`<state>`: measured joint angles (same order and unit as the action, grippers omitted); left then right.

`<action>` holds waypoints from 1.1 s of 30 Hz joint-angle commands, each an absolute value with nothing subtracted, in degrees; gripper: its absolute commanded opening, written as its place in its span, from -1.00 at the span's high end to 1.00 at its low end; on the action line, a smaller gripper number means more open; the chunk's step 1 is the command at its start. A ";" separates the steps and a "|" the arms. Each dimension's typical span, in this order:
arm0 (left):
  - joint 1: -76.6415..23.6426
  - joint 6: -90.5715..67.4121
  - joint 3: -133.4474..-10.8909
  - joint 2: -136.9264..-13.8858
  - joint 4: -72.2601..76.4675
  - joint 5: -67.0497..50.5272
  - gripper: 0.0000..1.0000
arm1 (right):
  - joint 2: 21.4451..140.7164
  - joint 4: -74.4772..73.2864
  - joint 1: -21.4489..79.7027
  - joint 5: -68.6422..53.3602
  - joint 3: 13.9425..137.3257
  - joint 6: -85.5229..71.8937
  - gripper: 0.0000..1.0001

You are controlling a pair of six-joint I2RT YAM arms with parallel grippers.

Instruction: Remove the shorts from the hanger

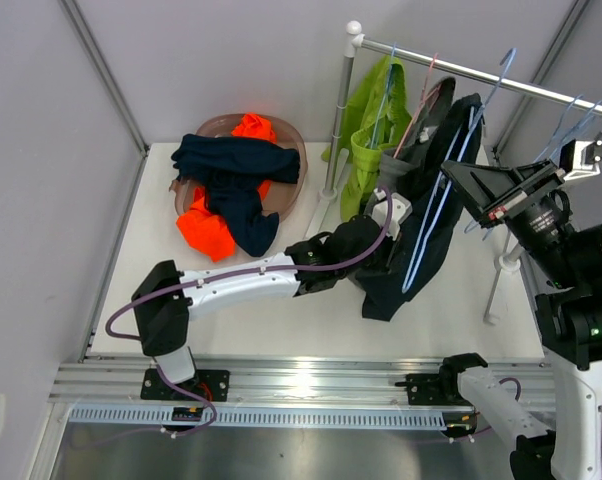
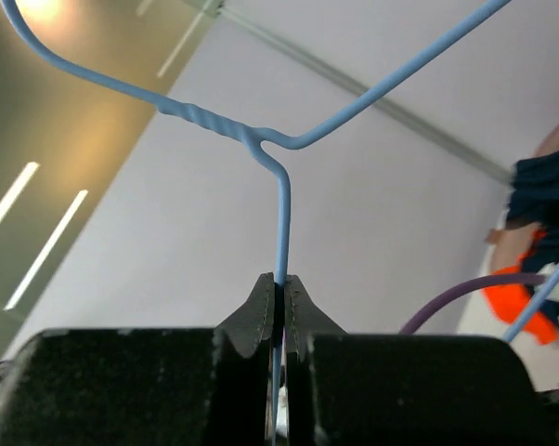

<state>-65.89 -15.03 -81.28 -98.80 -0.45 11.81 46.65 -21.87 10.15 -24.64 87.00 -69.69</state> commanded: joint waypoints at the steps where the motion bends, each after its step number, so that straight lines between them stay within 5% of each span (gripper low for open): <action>1: -66.01 -15.47 -79.11 -93.62 -0.70 16.59 1.00 | 45.88 -1.74 10.02 -32.68 82.28 -85.04 1.00; 4: -65.39 -15.21 -78.75 -91.51 -2.19 20.37 1.00 | 45.53 4.29 10.02 -35.07 77.28 -97.28 1.00; 14: -64.78 -11.78 -78.39 -79.46 1.06 28.38 1.00 | 35.08 -9.13 10.11 -27.96 62.06 -99.41 1.00; 27: -63.28 -15.63 -79.90 -81.74 -12.92 30.77 1.00 | 37.00 -22.06 10.20 -25.93 79.35 -93.35 1.00; 33: -65.03 -20.30 -66.10 -66.03 -14.22 31.28 1.00 | 42.87 -14.79 10.02 -24.70 77.00 -83.77 1.00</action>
<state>-64.01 -16.88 -68.18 -75.77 -13.13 29.43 37.67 -19.31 10.15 -26.20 78.50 -90.00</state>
